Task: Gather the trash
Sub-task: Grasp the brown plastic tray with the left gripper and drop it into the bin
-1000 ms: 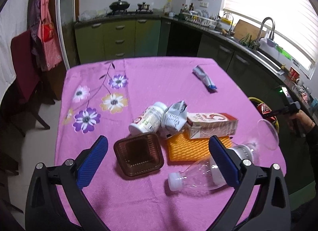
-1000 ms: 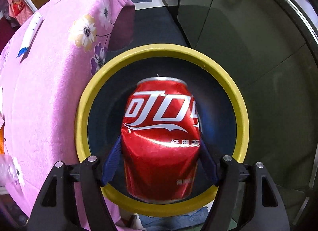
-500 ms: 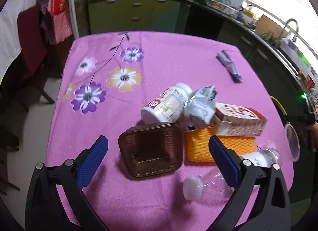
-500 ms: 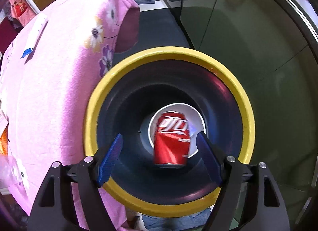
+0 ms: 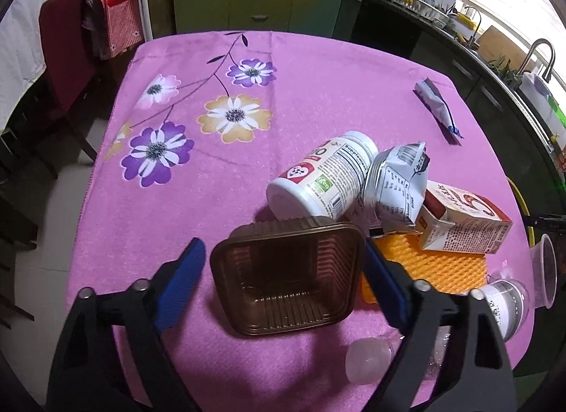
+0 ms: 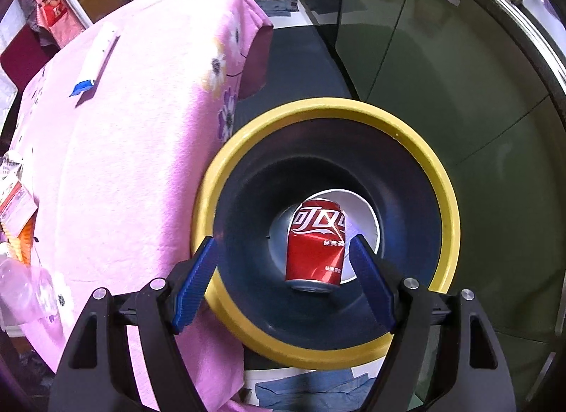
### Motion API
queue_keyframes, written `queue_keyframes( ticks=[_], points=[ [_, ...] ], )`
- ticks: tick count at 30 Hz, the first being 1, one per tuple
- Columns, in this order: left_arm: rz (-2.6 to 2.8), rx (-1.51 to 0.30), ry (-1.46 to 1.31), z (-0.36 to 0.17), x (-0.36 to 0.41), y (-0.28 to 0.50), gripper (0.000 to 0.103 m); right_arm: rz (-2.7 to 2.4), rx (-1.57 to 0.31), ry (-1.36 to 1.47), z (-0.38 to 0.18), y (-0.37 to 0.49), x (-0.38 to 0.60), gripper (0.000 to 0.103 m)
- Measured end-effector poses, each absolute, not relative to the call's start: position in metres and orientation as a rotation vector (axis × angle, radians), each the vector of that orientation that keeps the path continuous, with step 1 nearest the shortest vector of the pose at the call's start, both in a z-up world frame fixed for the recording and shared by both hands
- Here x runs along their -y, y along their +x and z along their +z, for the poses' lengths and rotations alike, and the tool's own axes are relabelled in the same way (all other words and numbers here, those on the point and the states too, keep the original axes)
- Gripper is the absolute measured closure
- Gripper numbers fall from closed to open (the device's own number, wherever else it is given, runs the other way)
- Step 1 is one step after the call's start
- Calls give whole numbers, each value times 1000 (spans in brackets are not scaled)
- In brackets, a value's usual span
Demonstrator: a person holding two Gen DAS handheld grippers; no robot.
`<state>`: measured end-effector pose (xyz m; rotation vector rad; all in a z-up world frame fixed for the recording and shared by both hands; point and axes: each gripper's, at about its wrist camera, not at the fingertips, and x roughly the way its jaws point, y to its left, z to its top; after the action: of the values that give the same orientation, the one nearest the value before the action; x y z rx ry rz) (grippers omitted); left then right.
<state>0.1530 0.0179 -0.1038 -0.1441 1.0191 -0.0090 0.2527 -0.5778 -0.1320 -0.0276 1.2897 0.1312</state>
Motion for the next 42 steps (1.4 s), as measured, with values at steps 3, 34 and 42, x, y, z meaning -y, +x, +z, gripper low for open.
queue_keyframes(
  ticks=[3, 34, 42],
  points=[
    [-11, -1029, -152, -108, -18, 155, 31, 135, -1291, -44, -130, 250, 573, 27],
    [-799, -844, 375, 34, 250, 173, 38, 54, -1189, 58, -85, 190, 625, 27],
    [-992, -959, 561, -10, 411, 207, 38, 8, -1149, 116, -71, 152, 661, 27]
  ],
)
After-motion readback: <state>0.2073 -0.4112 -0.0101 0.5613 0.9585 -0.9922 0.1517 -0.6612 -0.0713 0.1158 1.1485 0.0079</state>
